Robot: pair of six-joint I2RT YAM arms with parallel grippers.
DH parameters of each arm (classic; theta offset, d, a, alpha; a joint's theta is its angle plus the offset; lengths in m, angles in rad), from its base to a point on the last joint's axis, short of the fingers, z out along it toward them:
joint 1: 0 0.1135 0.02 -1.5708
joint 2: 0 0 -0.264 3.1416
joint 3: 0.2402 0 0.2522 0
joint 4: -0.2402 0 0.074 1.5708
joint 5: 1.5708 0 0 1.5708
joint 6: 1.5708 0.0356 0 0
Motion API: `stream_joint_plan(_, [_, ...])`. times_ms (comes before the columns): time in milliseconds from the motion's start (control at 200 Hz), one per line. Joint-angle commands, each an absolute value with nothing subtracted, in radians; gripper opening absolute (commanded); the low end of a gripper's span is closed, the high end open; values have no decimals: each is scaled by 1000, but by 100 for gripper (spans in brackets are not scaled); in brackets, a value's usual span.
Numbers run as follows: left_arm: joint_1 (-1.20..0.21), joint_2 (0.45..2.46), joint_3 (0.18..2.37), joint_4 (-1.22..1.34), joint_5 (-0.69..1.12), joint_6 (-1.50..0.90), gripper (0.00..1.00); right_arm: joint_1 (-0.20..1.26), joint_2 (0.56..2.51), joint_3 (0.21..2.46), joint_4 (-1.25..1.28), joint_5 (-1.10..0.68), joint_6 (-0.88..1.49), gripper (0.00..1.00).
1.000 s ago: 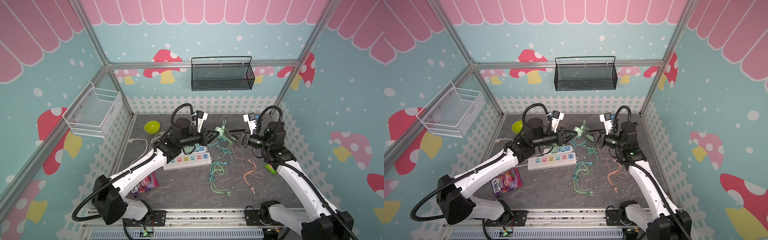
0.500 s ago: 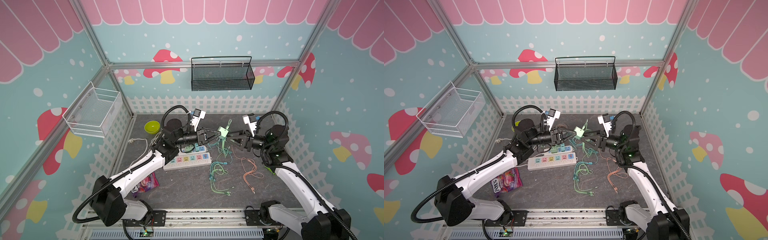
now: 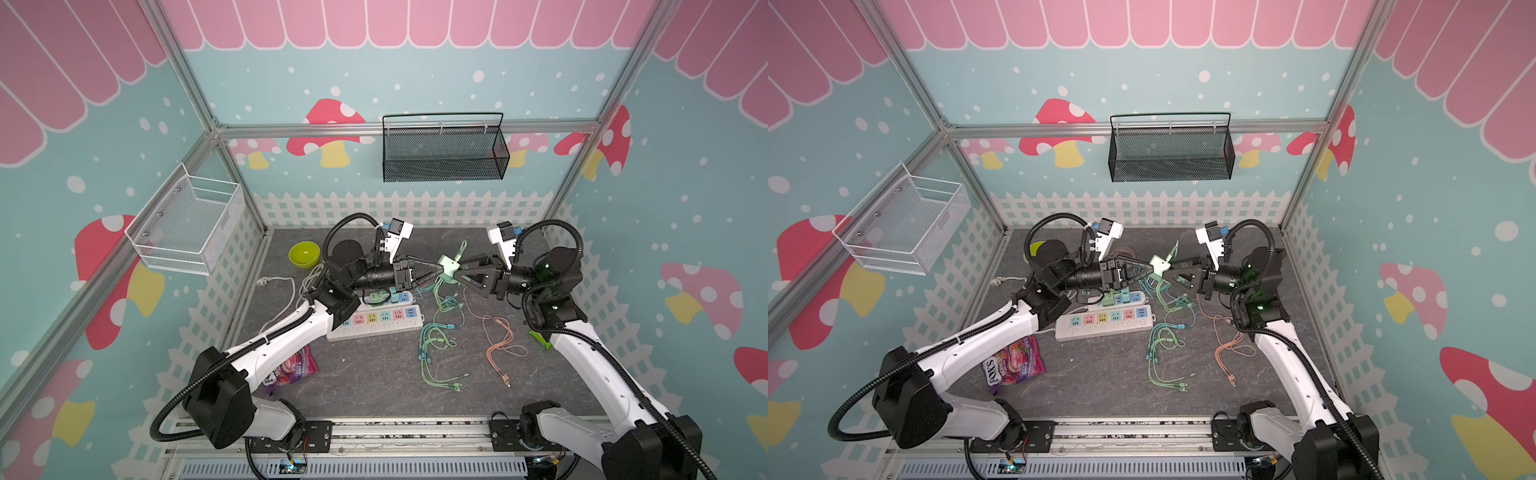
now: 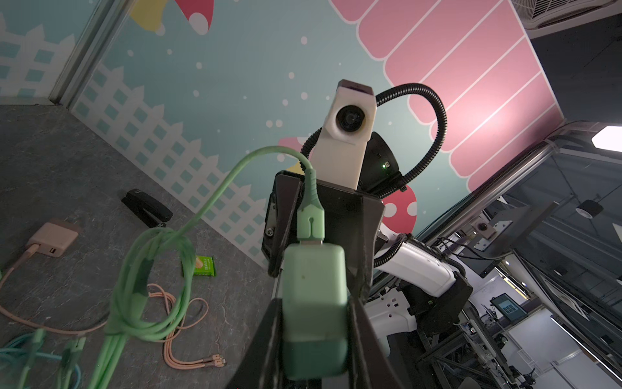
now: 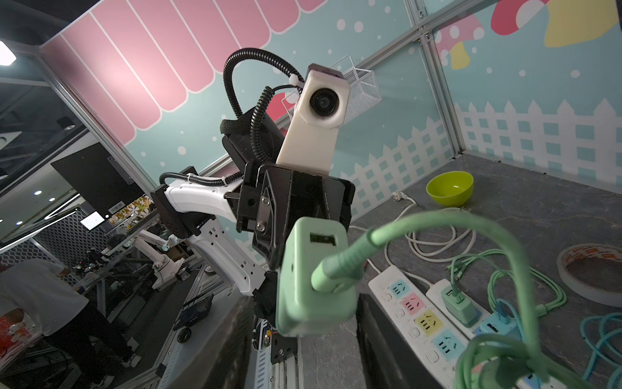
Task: Insert plugs into power strip
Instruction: Pick up the plug from the middle-right of the table.
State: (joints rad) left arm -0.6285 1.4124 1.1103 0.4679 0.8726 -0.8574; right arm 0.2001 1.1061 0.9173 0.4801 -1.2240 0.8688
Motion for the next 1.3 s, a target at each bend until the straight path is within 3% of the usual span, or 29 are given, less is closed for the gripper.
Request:
stream_joint_plan(0, [-624,1413,1100,492,897,-864,0,209,1120,955,515,-1227,877,50])
stream_joint_plan(480, [-623,1422,1102,497,921,-876,0,227,1143,966,537,-1238,879,45])
stream_joint_plan(871, [-624,1422,1112,473,912,-867,0,243,1147,961,535,-1272,868,24])
stream_joint_plan(1091, [-615,1381,1120,309,847,-756,12,247,1146,966,470,-1270,818,6])
stream_joint_plan(1296, [-548,1303,1078,146,792,-675,45,247,1150,988,325,-1218,697,0])
